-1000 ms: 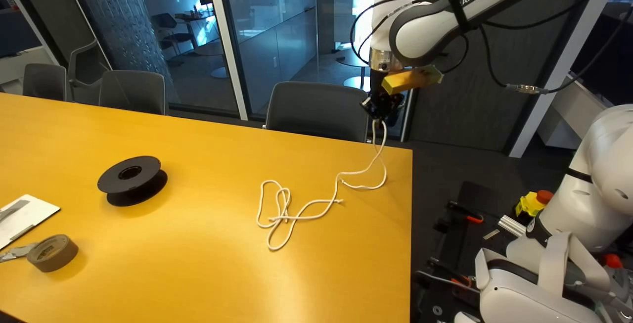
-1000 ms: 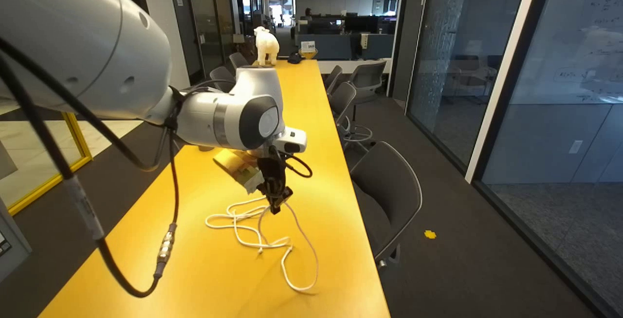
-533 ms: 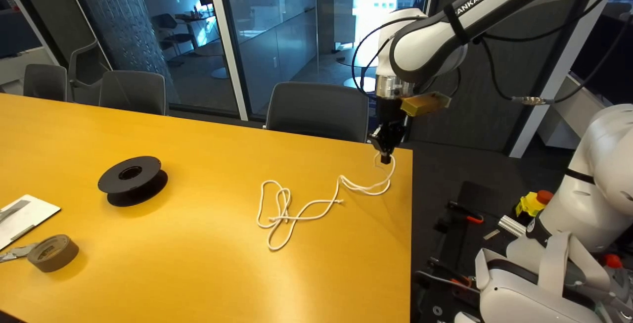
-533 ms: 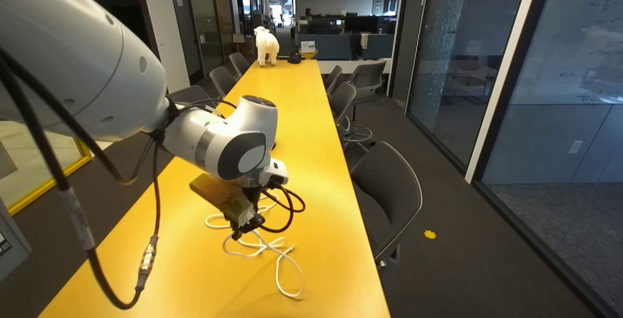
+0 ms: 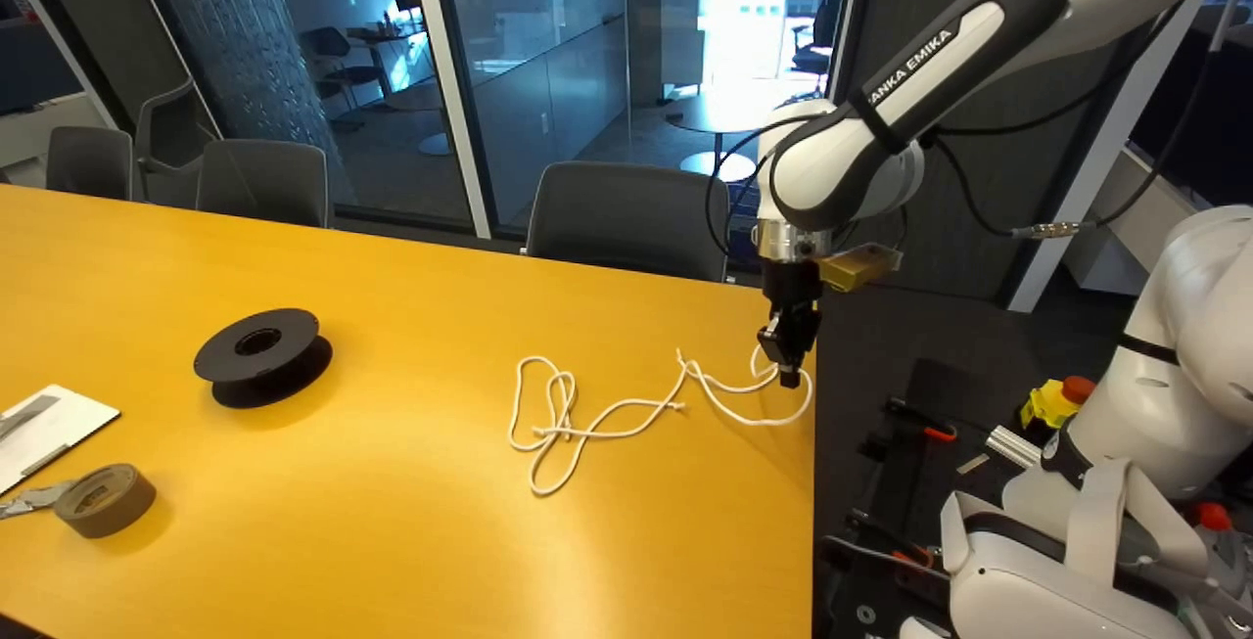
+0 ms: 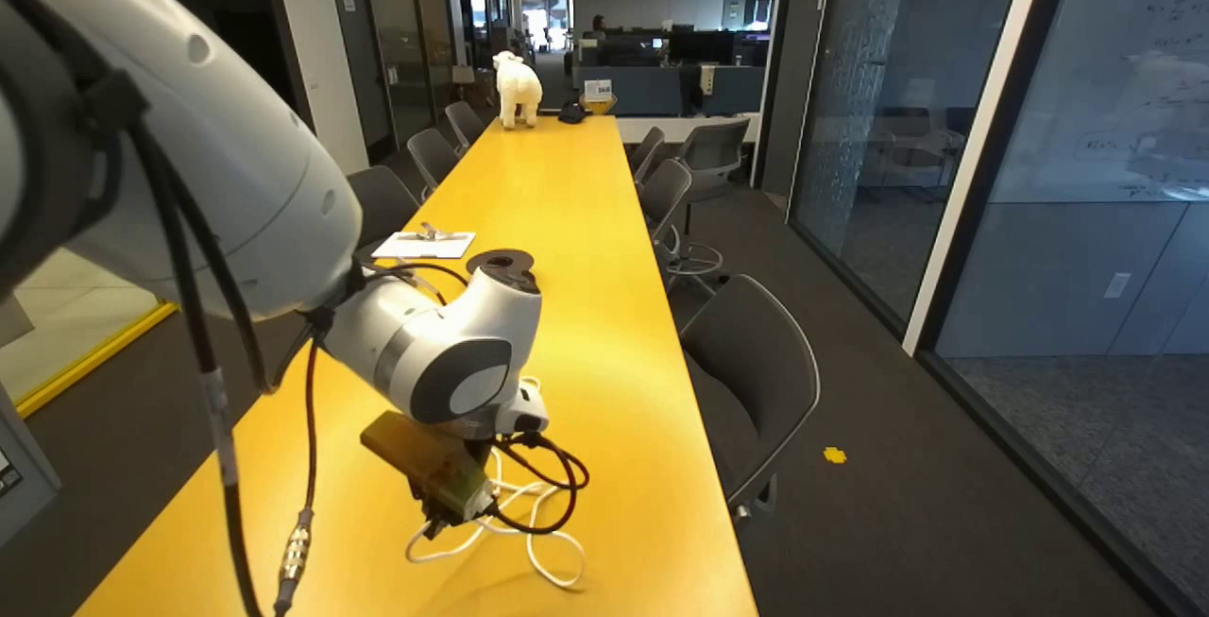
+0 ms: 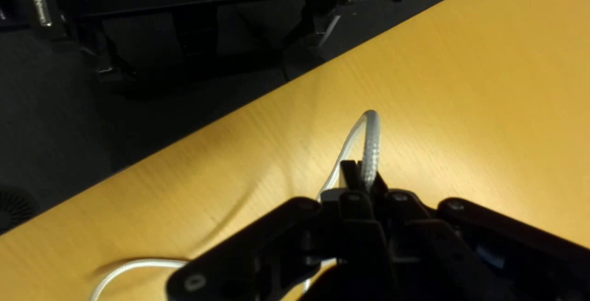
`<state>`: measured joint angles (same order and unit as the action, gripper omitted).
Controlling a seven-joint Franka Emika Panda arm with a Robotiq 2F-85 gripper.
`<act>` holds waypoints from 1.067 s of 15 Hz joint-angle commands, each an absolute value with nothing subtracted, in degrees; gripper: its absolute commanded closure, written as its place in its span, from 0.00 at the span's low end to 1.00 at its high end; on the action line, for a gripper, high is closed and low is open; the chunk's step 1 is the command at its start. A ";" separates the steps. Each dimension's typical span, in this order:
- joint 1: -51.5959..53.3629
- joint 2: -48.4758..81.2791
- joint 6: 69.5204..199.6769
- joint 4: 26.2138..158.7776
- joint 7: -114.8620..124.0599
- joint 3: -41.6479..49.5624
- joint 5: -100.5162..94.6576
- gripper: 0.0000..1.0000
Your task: Untangle the ropes on the table
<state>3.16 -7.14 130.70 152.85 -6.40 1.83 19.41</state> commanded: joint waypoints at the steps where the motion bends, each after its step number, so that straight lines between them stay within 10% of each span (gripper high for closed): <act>1: 0.41 -3.12 141.29 154.71 -0.63 1.79 13.95 0.99; 16: -4.90 12.29 157.94 143.49 20.90 9.24 -2.89 0.99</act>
<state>-6.13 8.35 157.87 148.34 19.61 9.35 -3.82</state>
